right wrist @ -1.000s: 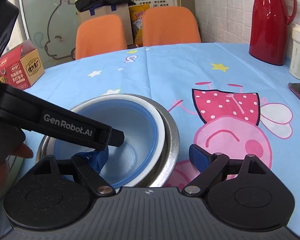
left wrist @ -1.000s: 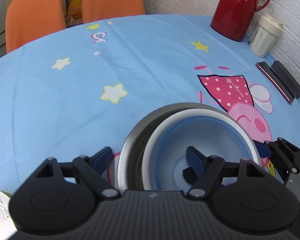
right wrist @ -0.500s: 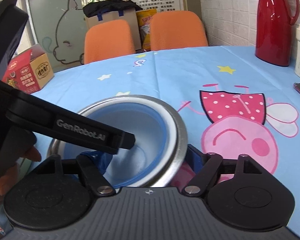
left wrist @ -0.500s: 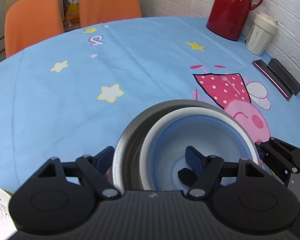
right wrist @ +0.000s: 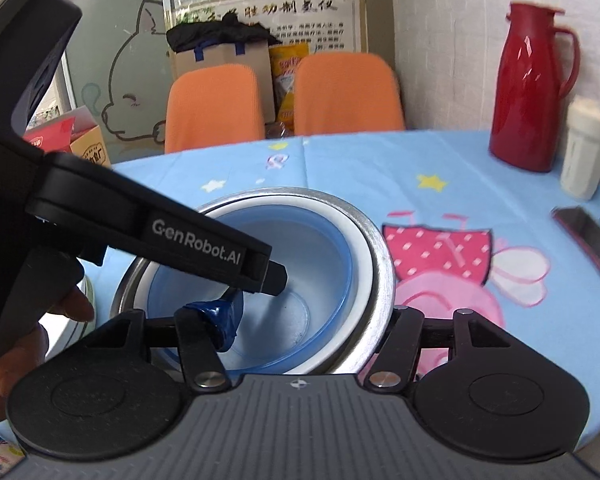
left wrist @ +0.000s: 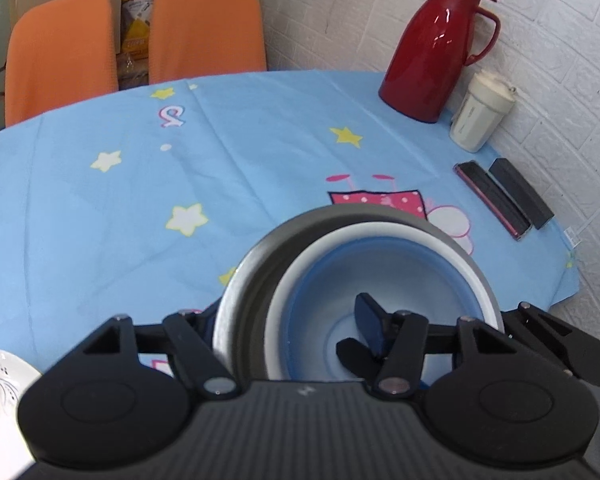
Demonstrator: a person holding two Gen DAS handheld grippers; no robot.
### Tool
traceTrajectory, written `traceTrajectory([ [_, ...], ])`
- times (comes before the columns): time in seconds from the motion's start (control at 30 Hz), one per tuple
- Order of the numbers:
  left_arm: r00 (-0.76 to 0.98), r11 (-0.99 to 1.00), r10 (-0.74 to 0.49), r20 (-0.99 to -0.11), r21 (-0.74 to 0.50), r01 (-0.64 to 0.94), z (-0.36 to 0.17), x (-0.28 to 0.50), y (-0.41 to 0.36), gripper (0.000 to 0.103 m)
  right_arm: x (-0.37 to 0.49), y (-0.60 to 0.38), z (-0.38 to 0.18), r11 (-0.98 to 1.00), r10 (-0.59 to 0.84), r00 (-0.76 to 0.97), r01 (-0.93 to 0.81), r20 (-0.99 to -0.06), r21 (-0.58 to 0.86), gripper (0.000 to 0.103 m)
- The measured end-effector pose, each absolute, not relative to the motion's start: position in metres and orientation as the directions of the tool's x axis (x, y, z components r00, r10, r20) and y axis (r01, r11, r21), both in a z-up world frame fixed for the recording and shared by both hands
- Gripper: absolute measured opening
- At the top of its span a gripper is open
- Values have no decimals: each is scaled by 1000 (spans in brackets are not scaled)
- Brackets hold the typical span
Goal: Organize plates and bowls
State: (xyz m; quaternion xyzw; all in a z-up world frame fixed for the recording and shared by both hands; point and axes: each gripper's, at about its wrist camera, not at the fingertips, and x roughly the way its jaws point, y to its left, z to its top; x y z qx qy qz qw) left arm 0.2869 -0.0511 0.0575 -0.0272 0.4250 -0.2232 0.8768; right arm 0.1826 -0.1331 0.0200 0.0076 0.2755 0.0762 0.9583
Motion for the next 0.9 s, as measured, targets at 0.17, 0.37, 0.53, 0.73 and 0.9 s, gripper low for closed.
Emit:
traceTrajectory([
  [0.17, 560, 883, -455, -693, -269, 384, 73, 263, -57, 58, 160, -139, 40, 994, 97, 860, -108, -502, 7, 48],
  [0.37, 600, 907, -415, -684, -265, 326, 76, 239, -11, 58, 146, -113, 45, 988, 129, 856, -155, -500, -11, 48],
  [0.53, 654, 959, -284, -701, -219, 182, 73, 223, 59, 58, 155, -55, 41, 954, 271, 820, -299, -503, 26, 48],
  [0.73, 664, 982, -145, -733, -188, 7, 59, 209, 135, 57, 172, 16, 31, 878, 444, 732, -471, -517, 86, 48],
  [0.9, 632, 978, -143, -761, -207, -28, 35, 214, 158, 57, 182, 41, 16, 853, 476, 675, -511, -564, 109, 49],
])
